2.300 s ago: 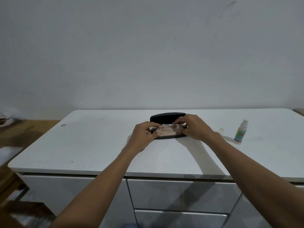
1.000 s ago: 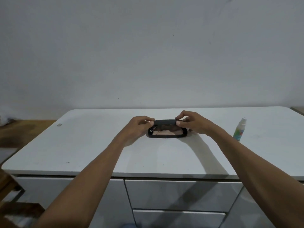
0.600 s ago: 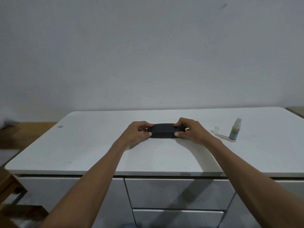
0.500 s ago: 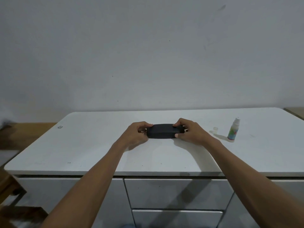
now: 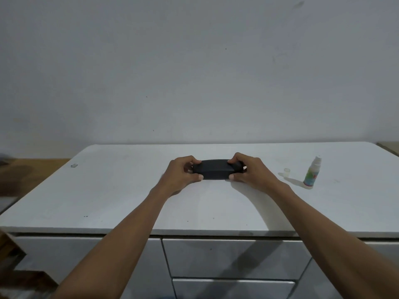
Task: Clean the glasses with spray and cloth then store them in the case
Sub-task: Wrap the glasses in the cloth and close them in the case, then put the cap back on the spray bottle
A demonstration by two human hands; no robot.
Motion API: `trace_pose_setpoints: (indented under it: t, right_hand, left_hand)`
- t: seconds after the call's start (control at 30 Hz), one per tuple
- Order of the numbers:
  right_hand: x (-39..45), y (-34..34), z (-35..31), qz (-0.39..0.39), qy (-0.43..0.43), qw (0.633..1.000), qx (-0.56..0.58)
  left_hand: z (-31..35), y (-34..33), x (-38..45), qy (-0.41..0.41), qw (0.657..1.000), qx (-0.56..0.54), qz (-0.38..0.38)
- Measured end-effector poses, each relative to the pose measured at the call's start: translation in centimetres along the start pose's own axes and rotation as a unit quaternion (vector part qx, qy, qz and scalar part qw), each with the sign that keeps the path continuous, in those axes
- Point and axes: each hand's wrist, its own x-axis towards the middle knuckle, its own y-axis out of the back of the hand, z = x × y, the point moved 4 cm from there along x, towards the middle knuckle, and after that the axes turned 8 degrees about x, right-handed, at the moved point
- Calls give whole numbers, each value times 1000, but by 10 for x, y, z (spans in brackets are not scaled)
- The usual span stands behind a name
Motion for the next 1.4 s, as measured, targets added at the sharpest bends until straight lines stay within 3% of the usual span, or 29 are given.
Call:
trace_pose_setpoints:
  t: [0.17, 0.43, 0.63, 0.93, 1.1, 1.4]
  right_hand:
    - [51, 2, 7, 18, -7, 1000, 0]
    - [126, 0, 33, 38, -22, 999, 23]
    - [145, -10, 52, 38, -23, 999, 14]
    - [137, -3, 36, 48, -35, 996, -60]
    - [110, 43, 4, 119, -29, 990, -63]
    - [13, 152, -28, 219, -35, 973, -68]
  left_hand:
    - [-3, 2, 44, 13, 997, -74, 5]
    - [-22, 3, 124, 28, 995, -92, 4]
    - [-39, 3, 147, 2, 999, 45, 15]
    - [-16, -3, 136, 20, 993, 115, 33]
    - [41, -19, 122, -78, 980, 161, 87]
    - [140, -135, 75, -124, 983, 110, -78]
